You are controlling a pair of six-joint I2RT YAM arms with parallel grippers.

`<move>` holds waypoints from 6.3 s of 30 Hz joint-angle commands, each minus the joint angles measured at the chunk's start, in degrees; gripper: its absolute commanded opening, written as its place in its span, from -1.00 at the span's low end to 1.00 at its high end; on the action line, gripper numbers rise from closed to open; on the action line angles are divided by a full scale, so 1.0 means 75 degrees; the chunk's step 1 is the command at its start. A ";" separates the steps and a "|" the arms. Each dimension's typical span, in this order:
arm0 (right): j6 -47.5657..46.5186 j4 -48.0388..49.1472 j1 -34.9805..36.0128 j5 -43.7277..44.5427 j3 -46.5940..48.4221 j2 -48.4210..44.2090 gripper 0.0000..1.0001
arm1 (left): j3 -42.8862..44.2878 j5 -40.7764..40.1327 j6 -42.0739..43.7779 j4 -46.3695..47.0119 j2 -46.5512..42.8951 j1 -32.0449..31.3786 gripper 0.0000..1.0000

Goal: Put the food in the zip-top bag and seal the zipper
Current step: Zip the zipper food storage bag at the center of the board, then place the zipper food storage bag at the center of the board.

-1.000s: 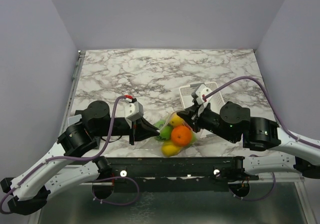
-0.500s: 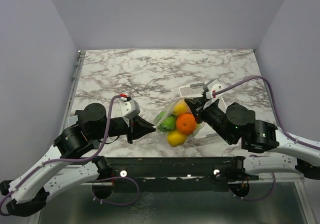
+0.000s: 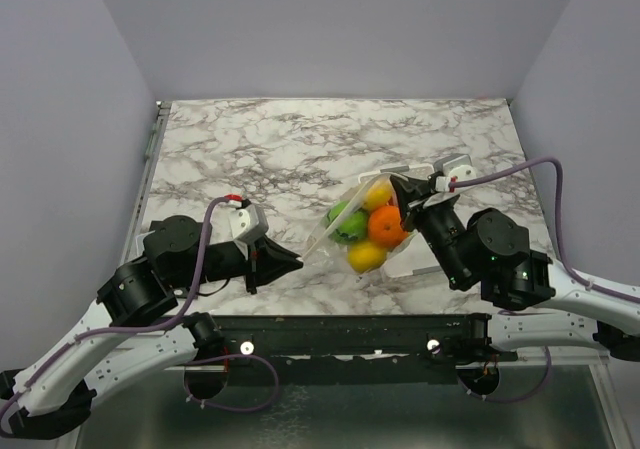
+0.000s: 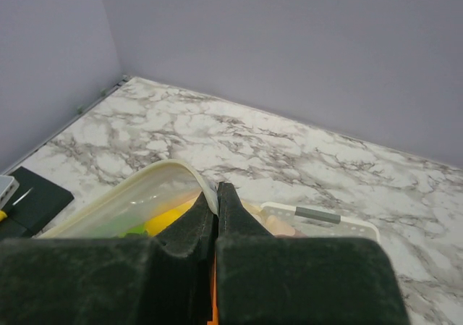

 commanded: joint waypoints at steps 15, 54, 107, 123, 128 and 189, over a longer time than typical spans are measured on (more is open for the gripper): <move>-0.0503 0.1258 -0.0038 0.1234 0.0049 -0.0103 -0.99 | -0.0128 -0.0178 -0.0158 -0.0704 -0.0320 -0.0039 -1.00; 0.0994 -0.2435 -0.0046 -0.2043 0.1368 0.1053 -0.99 | 0.1265 -0.2255 0.0271 -0.0466 0.0763 -0.0042 0.73; 0.1984 -0.2315 -0.0040 -0.5987 0.0770 0.0111 -0.99 | 0.0668 0.0882 0.1050 0.0152 0.2035 -0.0040 -1.00; 0.2504 -0.3155 -0.0048 -0.3855 0.0712 -0.0020 -0.27 | 0.0848 -0.1722 0.0913 0.0218 0.2176 -0.0040 -1.00; 0.2527 -0.3145 -0.0039 -0.3371 0.0459 -0.0380 0.09 | 0.0920 -0.3020 0.0898 0.0361 0.2340 -0.0040 -1.00; 0.4033 -0.4005 -0.0053 -0.0966 -0.1117 -0.1472 0.73 | -0.1780 -0.6669 -0.1736 0.3341 0.5522 -0.0425 -1.00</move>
